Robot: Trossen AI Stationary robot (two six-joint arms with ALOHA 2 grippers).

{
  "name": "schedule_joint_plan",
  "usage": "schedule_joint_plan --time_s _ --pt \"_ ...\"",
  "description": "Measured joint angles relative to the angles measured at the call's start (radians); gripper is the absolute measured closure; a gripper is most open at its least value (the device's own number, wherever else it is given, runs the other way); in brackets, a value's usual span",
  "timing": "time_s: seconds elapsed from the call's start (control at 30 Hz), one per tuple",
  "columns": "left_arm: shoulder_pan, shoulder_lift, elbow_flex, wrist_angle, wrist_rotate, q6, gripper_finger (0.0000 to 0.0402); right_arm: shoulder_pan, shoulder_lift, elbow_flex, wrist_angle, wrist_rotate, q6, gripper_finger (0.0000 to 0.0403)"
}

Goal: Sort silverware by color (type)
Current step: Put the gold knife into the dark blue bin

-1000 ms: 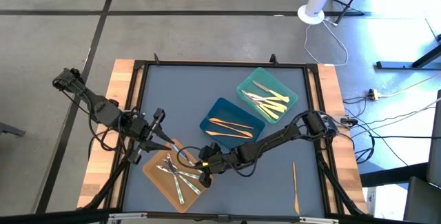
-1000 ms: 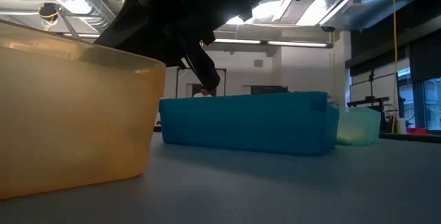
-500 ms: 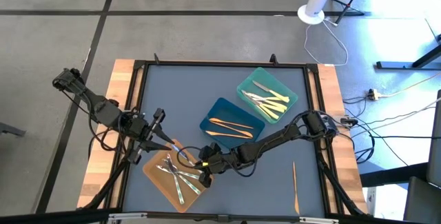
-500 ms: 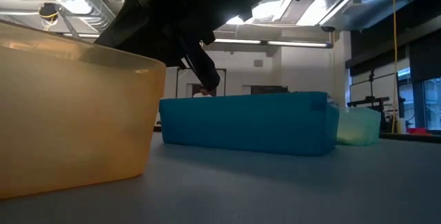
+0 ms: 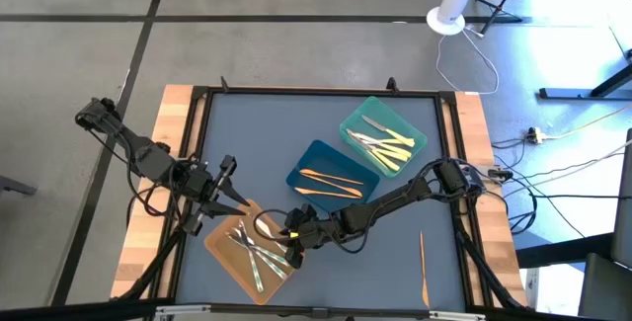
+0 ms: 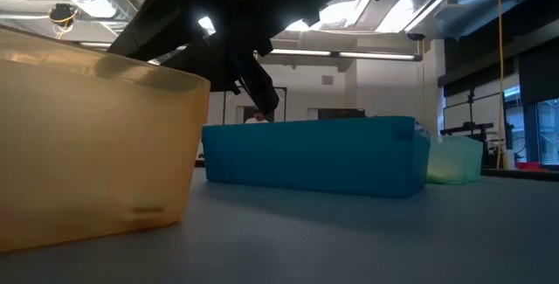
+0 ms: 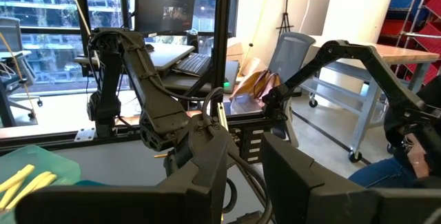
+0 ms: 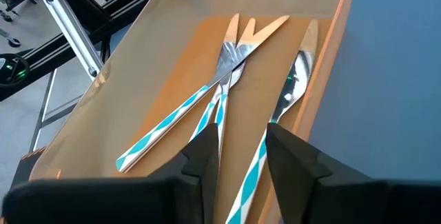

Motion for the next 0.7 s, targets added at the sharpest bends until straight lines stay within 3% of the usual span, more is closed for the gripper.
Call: schedule_joint_plan --time_s 0.6,0.7 --pt "0.0 0.0 0.0 -0.026 -0.001 0.002 0.0318 0.0 0.0 0.0 0.0 0.034 -0.001 0.0292" --pt "0.0 0.0 0.0 -0.034 -0.039 0.003 0.0318 0.0 0.0 0.0 0.001 0.018 -0.005 0.0292"
